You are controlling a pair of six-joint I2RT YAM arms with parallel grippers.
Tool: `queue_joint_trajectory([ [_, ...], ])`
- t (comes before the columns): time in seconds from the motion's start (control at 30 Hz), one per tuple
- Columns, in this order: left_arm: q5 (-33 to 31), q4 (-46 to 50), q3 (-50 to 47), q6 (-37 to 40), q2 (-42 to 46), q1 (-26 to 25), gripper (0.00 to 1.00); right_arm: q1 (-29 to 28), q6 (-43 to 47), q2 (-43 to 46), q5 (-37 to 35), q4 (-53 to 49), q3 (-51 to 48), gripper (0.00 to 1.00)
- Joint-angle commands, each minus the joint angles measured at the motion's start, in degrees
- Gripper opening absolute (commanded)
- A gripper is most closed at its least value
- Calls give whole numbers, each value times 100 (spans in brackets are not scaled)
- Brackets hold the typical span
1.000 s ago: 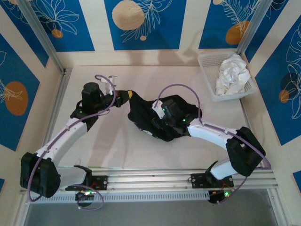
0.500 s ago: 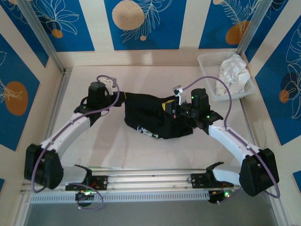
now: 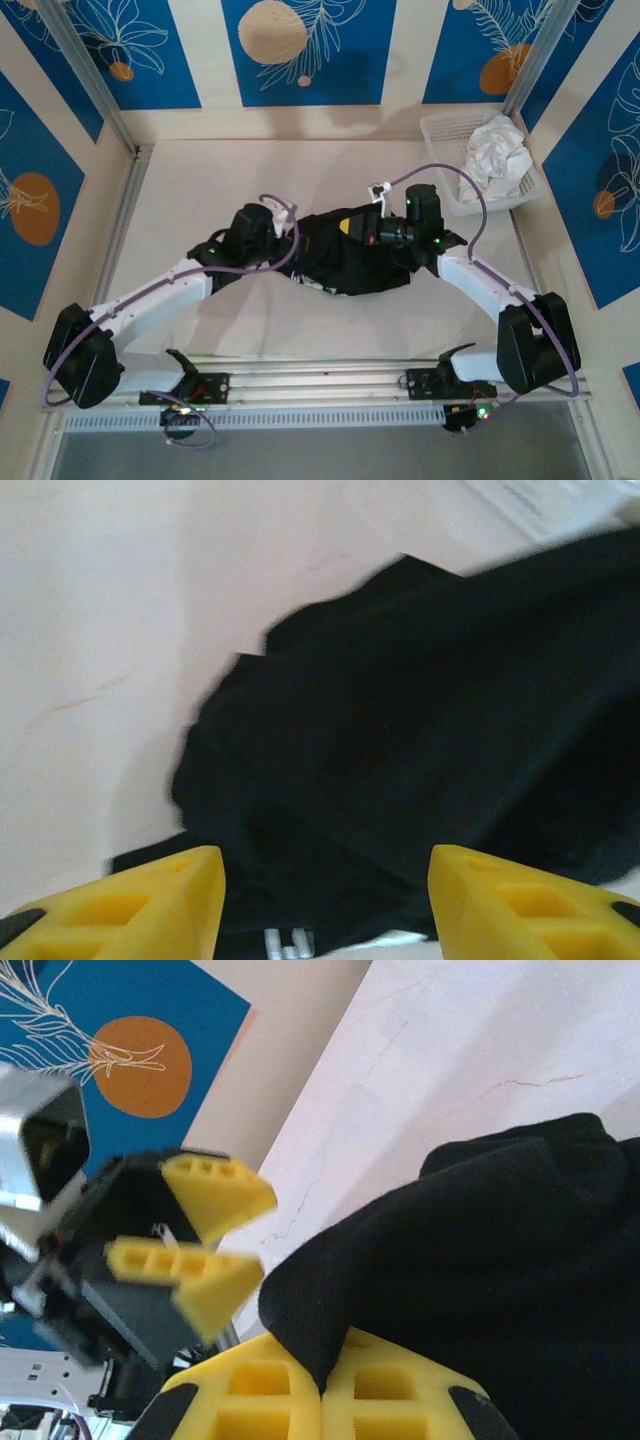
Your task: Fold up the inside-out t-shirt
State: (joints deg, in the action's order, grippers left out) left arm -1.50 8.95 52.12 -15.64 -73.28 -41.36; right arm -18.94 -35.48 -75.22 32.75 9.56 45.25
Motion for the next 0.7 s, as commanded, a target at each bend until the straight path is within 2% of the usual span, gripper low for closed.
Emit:
queue_joint_trajectory([
  [0.0,393,-381,-1,307,-366,-281,59,130,-131,-15,342,-59,188,0],
  [0.23,582,-476,731,663,-1579,-330,59,340,34,134,512,-407,222,0],
  [0.3,698,-475,969,701,-1867,-325,46,458,88,213,598,-469,179,0],
  [0.33,735,-457,1059,702,-1940,-311,35,501,147,235,639,-543,184,0],
  [0.4,1023,-533,1151,669,-1950,-239,6,624,458,261,587,-1053,301,0],
  [0.43,1260,-609,1124,633,-1874,-198,0,657,703,273,342,-1449,400,0],
  [0.5,2306,-959,951,434,-1653,-48,0,611,1211,330,-747,-2303,648,5],
  [0.6,3905,-1758,563,-266,-1346,295,0,532,1449,354,-1929,-2718,811,13],
  [0.67,4338,-2252,332,-736,-1169,457,0,464,1546,324,-2399,-2856,905,18],
])
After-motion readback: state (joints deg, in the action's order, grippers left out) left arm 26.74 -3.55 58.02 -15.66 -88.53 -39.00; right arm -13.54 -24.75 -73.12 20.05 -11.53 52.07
